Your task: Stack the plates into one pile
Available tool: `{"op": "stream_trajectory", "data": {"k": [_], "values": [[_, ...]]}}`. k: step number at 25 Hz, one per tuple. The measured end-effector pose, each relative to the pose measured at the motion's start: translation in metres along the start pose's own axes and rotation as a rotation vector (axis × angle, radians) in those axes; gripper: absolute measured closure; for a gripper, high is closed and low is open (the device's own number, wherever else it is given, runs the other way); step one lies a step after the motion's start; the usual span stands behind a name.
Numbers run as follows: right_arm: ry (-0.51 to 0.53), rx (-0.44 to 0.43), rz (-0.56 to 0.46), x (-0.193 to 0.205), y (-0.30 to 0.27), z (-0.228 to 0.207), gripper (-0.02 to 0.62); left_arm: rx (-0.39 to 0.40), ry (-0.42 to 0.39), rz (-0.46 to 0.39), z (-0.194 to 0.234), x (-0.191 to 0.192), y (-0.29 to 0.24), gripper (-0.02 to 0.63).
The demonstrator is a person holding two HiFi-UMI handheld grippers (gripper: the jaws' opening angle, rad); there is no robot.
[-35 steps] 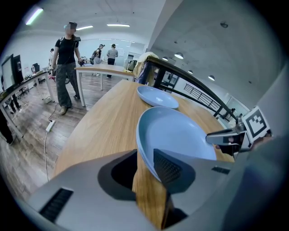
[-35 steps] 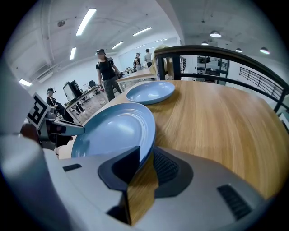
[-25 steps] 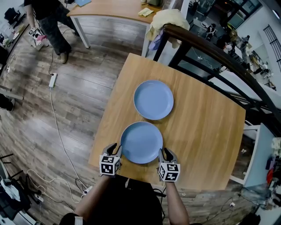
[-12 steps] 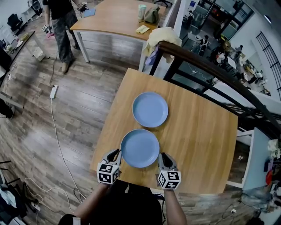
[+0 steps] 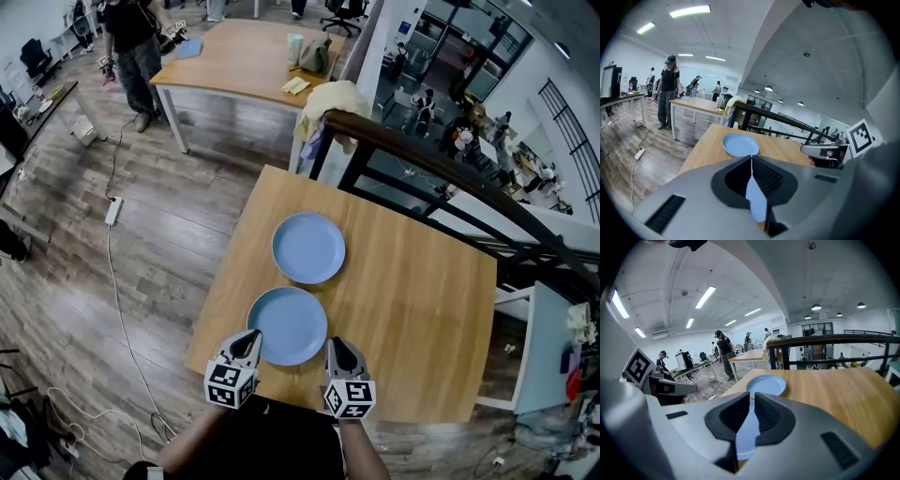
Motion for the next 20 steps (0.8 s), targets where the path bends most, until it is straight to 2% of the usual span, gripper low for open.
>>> {"op": "stream_trajectory", "data": {"k": [12,20], "values": [[0.027,-0.055,-0.061,-0.034,0.003,-0.02,0.545,-0.073,-0.041,-0.092,-0.03,-0.036,-0.001,0.578],[-0.01,-0.079,-0.06,-0.034,-0.016,-0.031,0.546,-0.124,-0.051,-0.115,-0.021,-0.055,-0.013,0.578]]}}
Point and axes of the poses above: the fingertips, and each gripper's own axes: y backward along the fingers, z to its left, x out of its underside, the point moved 5 cm from there along y, backward along the fingers
